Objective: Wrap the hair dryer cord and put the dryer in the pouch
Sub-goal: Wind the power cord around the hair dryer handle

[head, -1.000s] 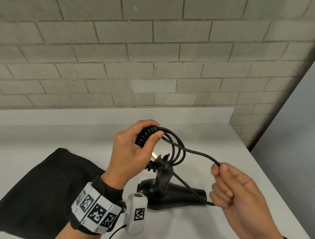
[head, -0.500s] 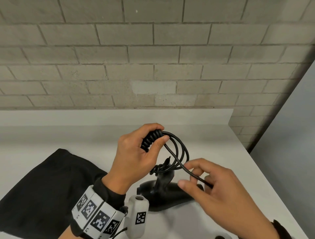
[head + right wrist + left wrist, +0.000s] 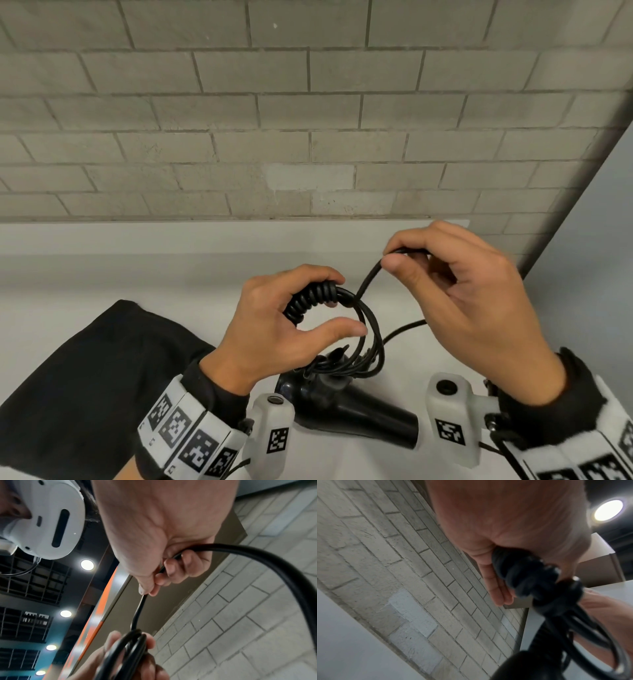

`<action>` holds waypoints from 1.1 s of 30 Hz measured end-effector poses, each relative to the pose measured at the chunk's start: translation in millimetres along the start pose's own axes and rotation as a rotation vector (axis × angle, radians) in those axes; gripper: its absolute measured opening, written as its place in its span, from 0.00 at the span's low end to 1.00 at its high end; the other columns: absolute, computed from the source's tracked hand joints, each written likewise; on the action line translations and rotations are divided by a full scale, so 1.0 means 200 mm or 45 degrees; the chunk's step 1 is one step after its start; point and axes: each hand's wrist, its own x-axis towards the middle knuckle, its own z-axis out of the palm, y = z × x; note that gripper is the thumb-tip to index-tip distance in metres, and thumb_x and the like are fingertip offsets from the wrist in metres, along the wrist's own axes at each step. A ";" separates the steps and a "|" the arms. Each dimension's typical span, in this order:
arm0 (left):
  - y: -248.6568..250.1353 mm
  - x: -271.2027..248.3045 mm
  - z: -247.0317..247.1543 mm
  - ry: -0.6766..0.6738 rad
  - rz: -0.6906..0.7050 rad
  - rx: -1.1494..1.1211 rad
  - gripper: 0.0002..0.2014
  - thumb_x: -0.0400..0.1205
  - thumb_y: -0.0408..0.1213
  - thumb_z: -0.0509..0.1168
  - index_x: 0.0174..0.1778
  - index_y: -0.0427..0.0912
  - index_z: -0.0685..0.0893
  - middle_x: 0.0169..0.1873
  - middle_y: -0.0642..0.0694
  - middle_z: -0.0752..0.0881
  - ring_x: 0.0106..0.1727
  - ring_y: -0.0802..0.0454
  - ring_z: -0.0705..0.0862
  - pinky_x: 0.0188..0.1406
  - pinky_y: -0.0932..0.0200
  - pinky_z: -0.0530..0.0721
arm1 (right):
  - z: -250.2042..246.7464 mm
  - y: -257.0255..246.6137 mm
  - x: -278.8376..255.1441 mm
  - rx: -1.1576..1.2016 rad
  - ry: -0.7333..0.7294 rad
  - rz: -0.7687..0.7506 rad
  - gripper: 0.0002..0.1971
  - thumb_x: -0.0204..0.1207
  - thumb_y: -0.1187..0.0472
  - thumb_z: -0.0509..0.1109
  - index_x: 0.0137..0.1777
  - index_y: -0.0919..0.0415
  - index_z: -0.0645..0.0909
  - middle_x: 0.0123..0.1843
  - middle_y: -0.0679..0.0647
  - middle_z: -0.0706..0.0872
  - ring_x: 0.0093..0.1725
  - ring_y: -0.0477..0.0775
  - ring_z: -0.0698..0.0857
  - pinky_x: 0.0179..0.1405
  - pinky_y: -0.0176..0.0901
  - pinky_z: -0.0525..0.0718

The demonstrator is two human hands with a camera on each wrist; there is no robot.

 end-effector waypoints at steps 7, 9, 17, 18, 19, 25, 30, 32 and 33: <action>0.01 -0.01 0.02 0.024 -0.025 -0.017 0.13 0.74 0.43 0.78 0.48 0.39 0.88 0.37 0.53 0.91 0.37 0.62 0.89 0.36 0.69 0.85 | 0.14 0.04 0.04 0.443 0.095 0.181 0.03 0.77 0.57 0.74 0.47 0.54 0.89 0.41 0.47 0.88 0.38 0.44 0.83 0.35 0.36 0.80; 0.01 -0.02 0.02 0.028 -0.052 -0.047 0.13 0.76 0.45 0.76 0.49 0.41 0.86 0.37 0.53 0.91 0.35 0.59 0.89 0.33 0.63 0.86 | 0.18 0.07 0.04 0.460 0.127 0.235 0.02 0.76 0.58 0.76 0.46 0.53 0.90 0.41 0.48 0.88 0.39 0.45 0.83 0.38 0.33 0.80; 0.01 -0.04 0.03 0.055 -0.083 -0.073 0.16 0.81 0.51 0.70 0.58 0.47 0.79 0.40 0.52 0.89 0.36 0.57 0.89 0.35 0.59 0.87 | 0.29 0.11 -0.07 0.672 0.013 0.466 0.06 0.80 0.59 0.73 0.48 0.47 0.90 0.44 0.46 0.90 0.26 0.67 0.75 0.26 0.46 0.75; 0.02 -0.04 0.03 0.064 -0.095 -0.096 0.18 0.80 0.48 0.72 0.62 0.48 0.76 0.41 0.52 0.89 0.37 0.59 0.89 0.37 0.64 0.86 | 0.30 0.11 -0.08 0.673 -0.005 0.467 0.07 0.81 0.59 0.72 0.48 0.46 0.89 0.45 0.47 0.90 0.28 0.69 0.78 0.27 0.50 0.78; 0.02 -0.04 0.03 0.069 -0.108 -0.115 0.21 0.79 0.45 0.72 0.65 0.49 0.74 0.40 0.52 0.89 0.37 0.60 0.88 0.39 0.67 0.85 | 0.31 0.11 -0.10 0.688 -0.020 0.470 0.07 0.81 0.58 0.71 0.49 0.46 0.89 0.46 0.49 0.90 0.31 0.71 0.81 0.31 0.55 0.81; 0.03 -0.03 0.04 0.132 -0.054 0.047 0.14 0.80 0.41 0.69 0.57 0.35 0.84 0.41 0.58 0.89 0.43 0.70 0.87 0.43 0.75 0.82 | 0.30 0.10 -0.22 0.872 -0.208 0.504 0.25 0.71 0.29 0.67 0.58 0.45 0.87 0.47 0.49 0.90 0.40 0.60 0.84 0.39 0.49 0.84; 0.02 -0.02 0.04 0.113 -0.175 -0.009 0.12 0.83 0.43 0.68 0.56 0.38 0.86 0.45 0.52 0.90 0.45 0.59 0.89 0.45 0.63 0.87 | 0.32 0.08 -0.26 0.815 -0.205 0.546 0.13 0.70 0.51 0.80 0.54 0.48 0.88 0.45 0.50 0.90 0.35 0.62 0.83 0.40 0.59 0.87; 0.04 -0.01 0.05 0.100 -0.268 -0.110 0.09 0.82 0.40 0.70 0.55 0.41 0.86 0.44 0.54 0.90 0.46 0.58 0.89 0.48 0.67 0.85 | 0.32 0.08 -0.25 0.875 -0.163 0.556 0.08 0.73 0.61 0.79 0.51 0.52 0.89 0.40 0.50 0.90 0.36 0.54 0.86 0.42 0.51 0.87; 0.05 -0.01 0.05 0.094 -0.322 -0.164 0.07 0.81 0.38 0.72 0.54 0.43 0.86 0.44 0.54 0.90 0.46 0.59 0.89 0.48 0.69 0.84 | 0.32 0.08 -0.25 0.894 -0.142 0.561 0.08 0.74 0.64 0.79 0.50 0.53 0.89 0.39 0.50 0.90 0.37 0.52 0.86 0.44 0.50 0.87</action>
